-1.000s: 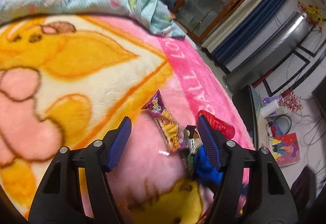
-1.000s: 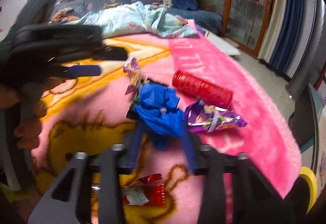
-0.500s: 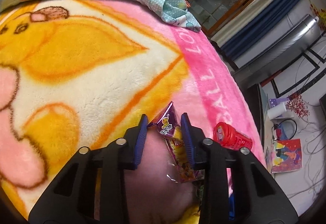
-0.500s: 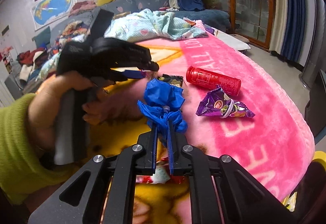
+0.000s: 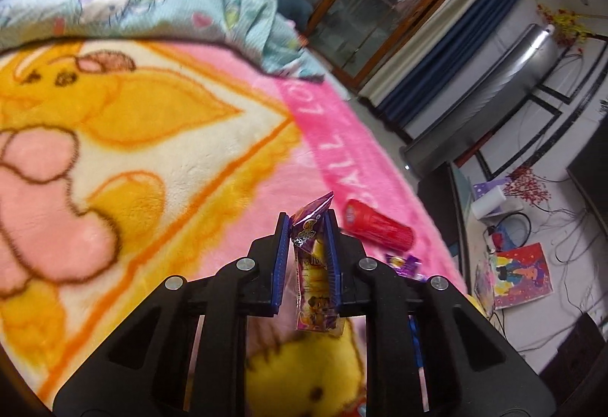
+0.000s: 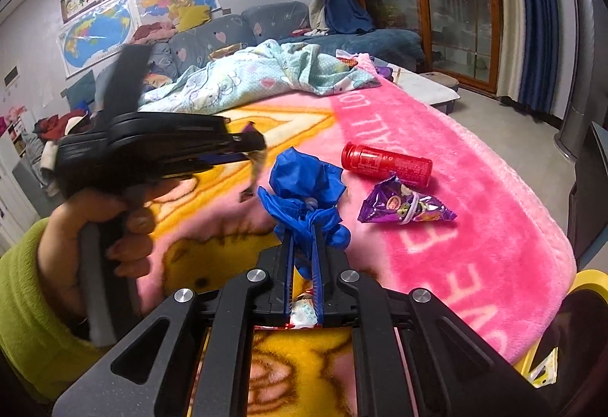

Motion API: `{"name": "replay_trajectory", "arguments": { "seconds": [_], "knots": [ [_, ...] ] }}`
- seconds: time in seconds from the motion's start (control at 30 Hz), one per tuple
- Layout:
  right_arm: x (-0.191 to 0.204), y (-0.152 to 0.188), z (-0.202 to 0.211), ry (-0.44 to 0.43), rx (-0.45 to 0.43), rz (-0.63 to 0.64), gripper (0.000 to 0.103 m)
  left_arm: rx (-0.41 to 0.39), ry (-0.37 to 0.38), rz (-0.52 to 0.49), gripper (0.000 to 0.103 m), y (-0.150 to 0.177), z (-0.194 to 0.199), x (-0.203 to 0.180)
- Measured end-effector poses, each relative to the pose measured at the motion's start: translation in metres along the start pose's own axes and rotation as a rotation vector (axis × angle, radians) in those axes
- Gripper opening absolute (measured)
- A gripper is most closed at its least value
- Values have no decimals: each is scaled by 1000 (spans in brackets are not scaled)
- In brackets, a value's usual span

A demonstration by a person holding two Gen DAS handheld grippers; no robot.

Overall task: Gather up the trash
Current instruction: 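Grasp the purple snack wrapper with the left tool while the right tool grasps the blue bag, then carry the wrapper and blue bag over the yellow bin and open both tools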

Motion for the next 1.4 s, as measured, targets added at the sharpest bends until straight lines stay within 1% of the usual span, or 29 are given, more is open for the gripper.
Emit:
{"name": "replay_trajectory", "arguments": {
  "seconds": [0.17,0.43,0.87,1.4],
  "knots": [
    [-8,-2,13,13,-16,-21,8,-56,21,-55,12,0,27,-21],
    [-27,-8,30,56,-39,-42,8,-88,49,-119,13,6,45,-49],
    [-54,-16,59,112,-81,-66,8,-79,109,-207,13,21,49,-93],
    [-83,-14,83,168,-101,-102,8,-57,173,-301,13,43,47,-138]
  ]
}}
Point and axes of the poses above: each gripper's, at about its wrist camera, not at the fingertips, and z roughly against the way its jaws point, x to its left, y to its underside, the point moved 6 cm from there along -z, roughly the way its jaws point, and after that the axes turned 5 degrees about -z, right-handed, at the moved point
